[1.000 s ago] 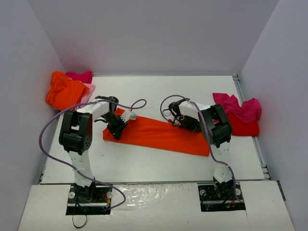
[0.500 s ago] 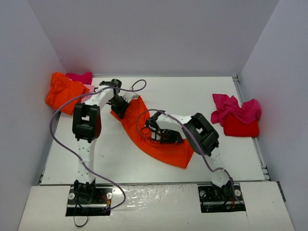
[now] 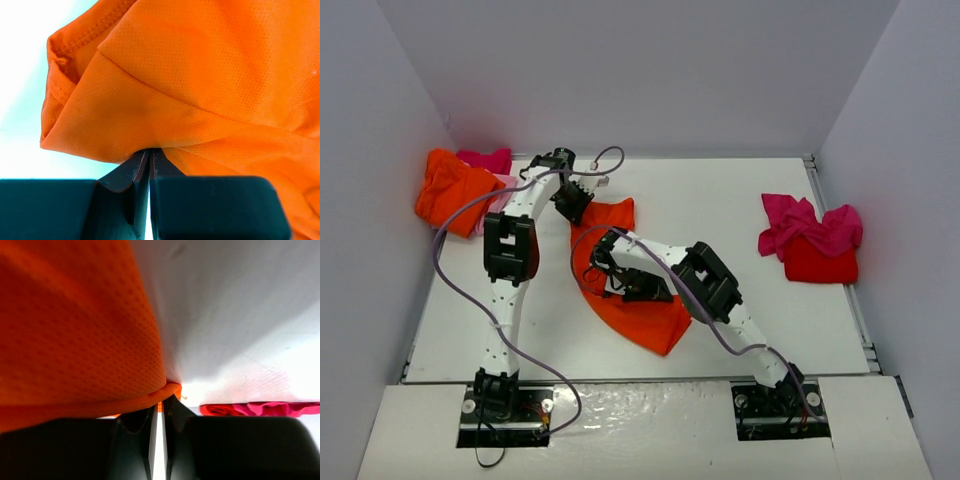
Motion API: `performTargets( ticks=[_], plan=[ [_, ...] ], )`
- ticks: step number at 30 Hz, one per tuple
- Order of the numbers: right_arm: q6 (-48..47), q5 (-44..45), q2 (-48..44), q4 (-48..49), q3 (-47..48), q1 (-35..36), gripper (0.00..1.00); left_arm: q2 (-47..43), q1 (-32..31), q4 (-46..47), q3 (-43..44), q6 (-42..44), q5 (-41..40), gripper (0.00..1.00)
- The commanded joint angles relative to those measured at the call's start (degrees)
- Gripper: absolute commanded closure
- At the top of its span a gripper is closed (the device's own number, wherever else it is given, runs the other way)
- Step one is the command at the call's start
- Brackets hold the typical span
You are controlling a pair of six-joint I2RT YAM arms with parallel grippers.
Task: Fold and stack the t-shirts
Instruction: Fold the tshirt
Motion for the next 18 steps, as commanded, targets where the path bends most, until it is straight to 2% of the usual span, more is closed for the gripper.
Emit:
performTargets(
  ticks=[1,4,6,7,10,18],
  plan=[
    [6.2,0.5,5.8,9.4,-3.6,-4.4,0.93,4.2,2.4,5.3,0.1,-0.4,-5.9,1.00],
    [7.2,4.4,-0.7,11.5,-6.8,-14.4,0.93,4.9,2.5,5.7,1.5,-1.3,-7.3,1.00],
    [7.6,6.0,-3.9,12.4,-7.8,-20.1,0.97,5.5,2.6,5.5,3.2,-1.7,-7.5,1.00],
    [7.4,6.7,-5.3,12.7,-7.8,-20.3,0.98,5.8,2.6,5.5,3.9,-1.9,-7.5,1.00],
    [6.1,11.7,-9.9,14.1,-6.1,-28.3,0.99,7.7,2.5,5.2,8.7,-3.9,-7.8,1.00],
    [2.4,15.8,-11.4,16.1,3.2,-32.6,0.94,11.8,1.2,4.2,18.4,-5.5,-9.0,1.00]
  ],
)
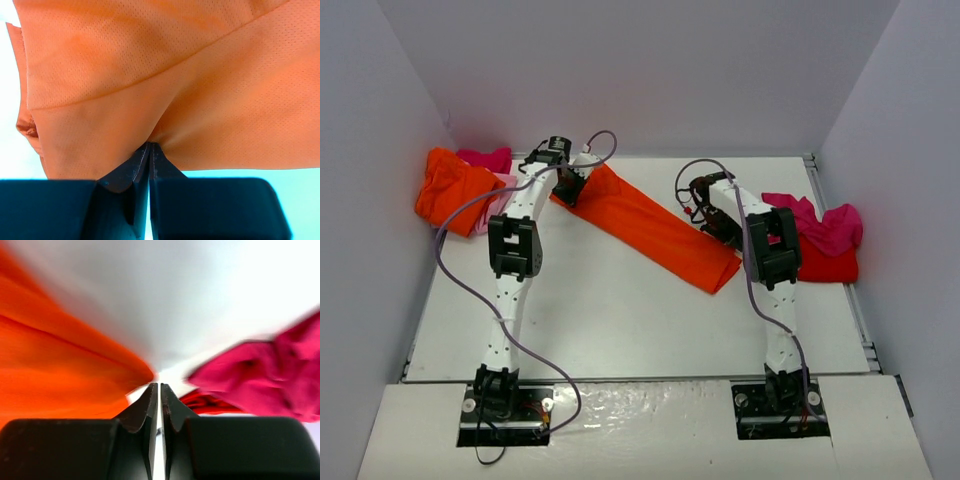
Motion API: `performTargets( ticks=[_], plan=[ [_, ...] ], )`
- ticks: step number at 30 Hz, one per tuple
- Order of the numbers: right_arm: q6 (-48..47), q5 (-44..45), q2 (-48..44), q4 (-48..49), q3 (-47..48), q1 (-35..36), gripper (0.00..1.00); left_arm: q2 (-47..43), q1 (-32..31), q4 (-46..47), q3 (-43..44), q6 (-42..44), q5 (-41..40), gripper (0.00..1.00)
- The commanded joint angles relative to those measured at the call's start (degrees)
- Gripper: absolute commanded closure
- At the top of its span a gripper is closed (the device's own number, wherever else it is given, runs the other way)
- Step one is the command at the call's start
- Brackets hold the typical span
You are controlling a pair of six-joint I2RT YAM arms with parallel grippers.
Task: Fold and stack the t-shirts
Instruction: Fold the tshirt
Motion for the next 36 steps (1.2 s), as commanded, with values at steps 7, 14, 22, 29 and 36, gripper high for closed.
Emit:
performTargets(
  ticks=[7,14,22,29,36],
  plan=[
    [-3.8,-0.2,-10.0,1.5,7.1,2.5,1.00,3.6,-1.3,0.8,3.0,-1.3,-5.8,1.00],
    [-5.9,-12.3,-18.6,-2.3,-2.8,5.1,1.00,2.7,-1.3,0.9,2.2,-2.2,-6.3,1.00],
    [-9.5,-19.0,-20.5,-2.0,-14.4,9.4,1.00,-0.5,-1.3,0.1,-0.5,-2.9,-5.6,0.88],
    [-9.6,-19.0,-13.5,1.2,-13.1,11.9,1.00,-10.8,-1.4,3.5,-10.6,-3.2,-3.4,0.79],
    [-9.4,-19.1,-8.0,1.8,-9.6,12.2,1.00,-12.5,-1.4,3.1,-15.6,-1.0,-4.2,0.79]
  ],
)
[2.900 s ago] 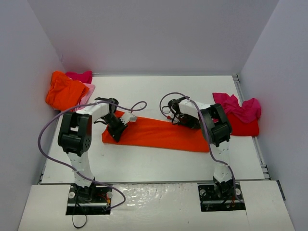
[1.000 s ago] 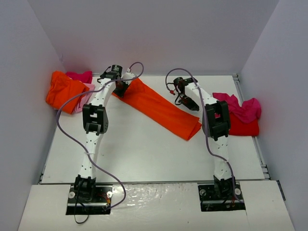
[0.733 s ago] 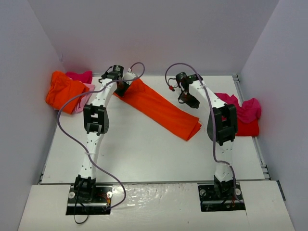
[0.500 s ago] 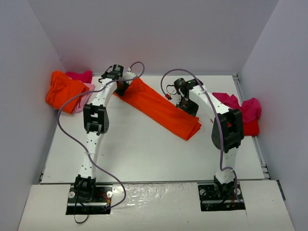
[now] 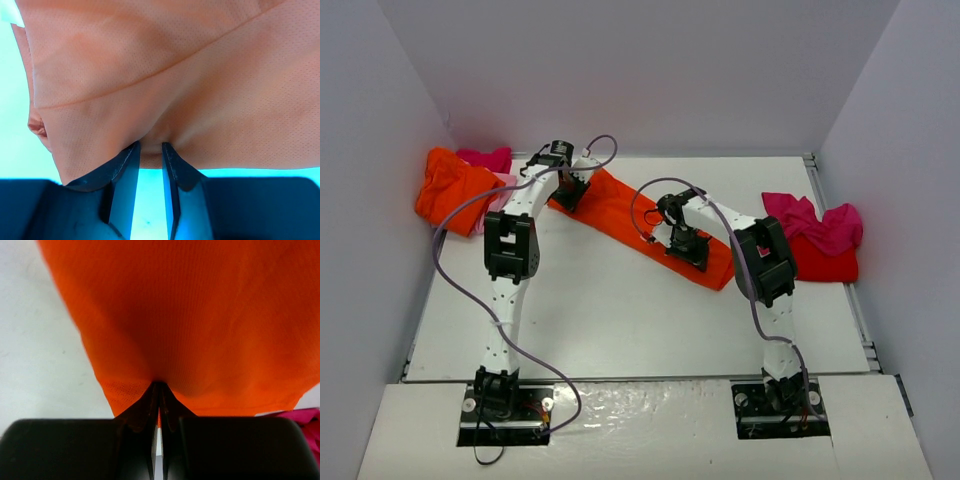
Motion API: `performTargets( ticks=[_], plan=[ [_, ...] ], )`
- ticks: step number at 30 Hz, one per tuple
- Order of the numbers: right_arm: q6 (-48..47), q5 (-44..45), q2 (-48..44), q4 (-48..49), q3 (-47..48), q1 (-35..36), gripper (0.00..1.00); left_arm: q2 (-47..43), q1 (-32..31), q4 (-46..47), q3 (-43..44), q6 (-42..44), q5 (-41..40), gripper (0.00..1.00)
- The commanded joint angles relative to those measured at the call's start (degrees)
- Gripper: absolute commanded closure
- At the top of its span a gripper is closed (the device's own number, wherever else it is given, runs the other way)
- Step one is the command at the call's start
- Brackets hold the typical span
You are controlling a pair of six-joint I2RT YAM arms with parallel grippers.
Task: Fold and stack the t-shirts
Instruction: Fold the tshirt
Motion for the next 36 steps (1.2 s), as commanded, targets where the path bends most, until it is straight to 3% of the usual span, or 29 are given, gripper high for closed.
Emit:
performTargets(
  ticks=[1,3,10,15,21,28,36],
  plan=[
    [-0.7,0.1,1.4,-1.1,2.9,0.0,1.00,-4.5,-0.1,-1.5,-1.9,1.2,0.0,0.81],
    [-0.9,1.6,1.7,-0.4,2.5,-0.1,1.00,-5.6,0.0,-0.1,-4.2,0.9,-0.1,0.90],
    [-1.4,2.0,3.6,-0.1,1.2,-0.5,1.00,-5.6,-0.1,0.7,-4.8,1.7,0.0,0.90],
    [-1.8,-0.9,6.0,-0.2,1.0,2.4,1.00,-1.1,0.0,-2.2,1.3,1.8,0.2,0.90],
    [-2.9,-5.0,10.2,-1.2,2.7,11.5,1.00,4.4,-0.1,-4.7,8.8,0.9,-0.1,0.89],
    [-2.9,-10.2,12.6,-4.7,9.5,20.0,1.00,6.8,-0.1,-5.5,11.8,0.6,-2.0,0.87],
    [-2.7,-17.1,19.4,-11.2,27.9,29.6,1.00,6.8,0.2,-3.9,13.0,-0.3,-2.7,0.86]
  ],
)
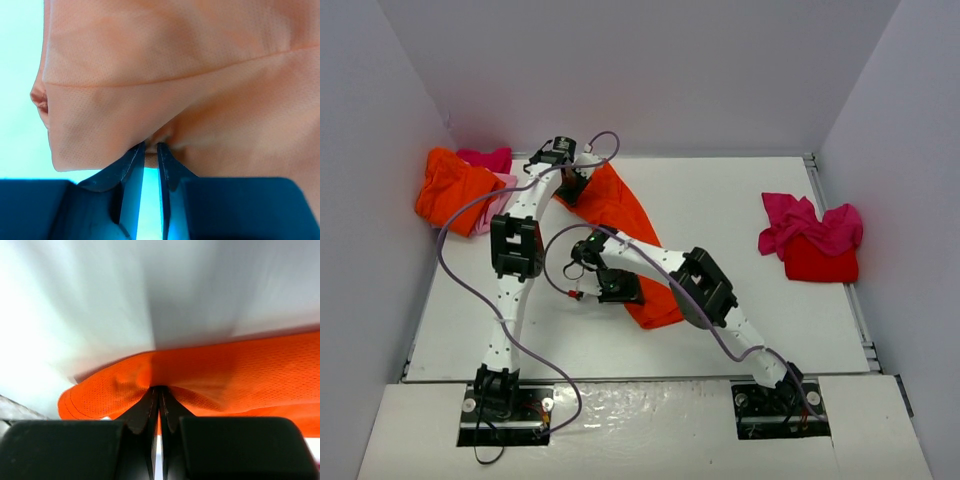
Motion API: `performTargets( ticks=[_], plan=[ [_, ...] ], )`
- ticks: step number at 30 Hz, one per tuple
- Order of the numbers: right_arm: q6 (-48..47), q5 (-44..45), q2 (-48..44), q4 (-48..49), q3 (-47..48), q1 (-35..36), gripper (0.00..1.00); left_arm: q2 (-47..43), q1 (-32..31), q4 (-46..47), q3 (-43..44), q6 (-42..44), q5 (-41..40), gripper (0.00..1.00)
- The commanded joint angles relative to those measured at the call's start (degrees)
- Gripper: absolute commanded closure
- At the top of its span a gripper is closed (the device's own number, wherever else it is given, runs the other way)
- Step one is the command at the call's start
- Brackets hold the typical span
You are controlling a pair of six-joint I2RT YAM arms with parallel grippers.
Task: Fold and stack the t-shirts
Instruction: Fold the tshirt
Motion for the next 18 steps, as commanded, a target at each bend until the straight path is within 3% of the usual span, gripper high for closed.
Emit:
performTargets(
  ticks=[1,6,8,11,15,18],
  plan=[
    [0.0,-13.0,5.9,2.9,8.6,5.5,1.00,0.0,0.1,-0.8,2.0,-1.0,-1.4,0.83],
    [1.7,-11.1,6.8,2.1,13.4,10.6,0.96,-3.2,0.3,-1.4,3.9,-0.4,-3.3,0.77],
    [2.5,-9.7,4.7,2.0,12.8,11.5,0.95,-5.1,0.5,-1.3,4.1,-0.4,-3.8,0.63],
    [3.2,-9.9,-0.1,2.5,10.5,11.6,0.93,-9.7,1.0,-1.0,3.9,-0.7,-4.4,0.63],
    [4.3,-10.2,-4.3,4.2,10.2,13.4,0.91,-15.1,1.7,-1.0,3.7,-1.7,-5.5,0.55],
    [4.8,-4.7,-5.3,5.2,12.0,14.8,0.80,-18.6,2.2,-1.3,2.4,-2.4,-5.5,0.55]
  ],
)
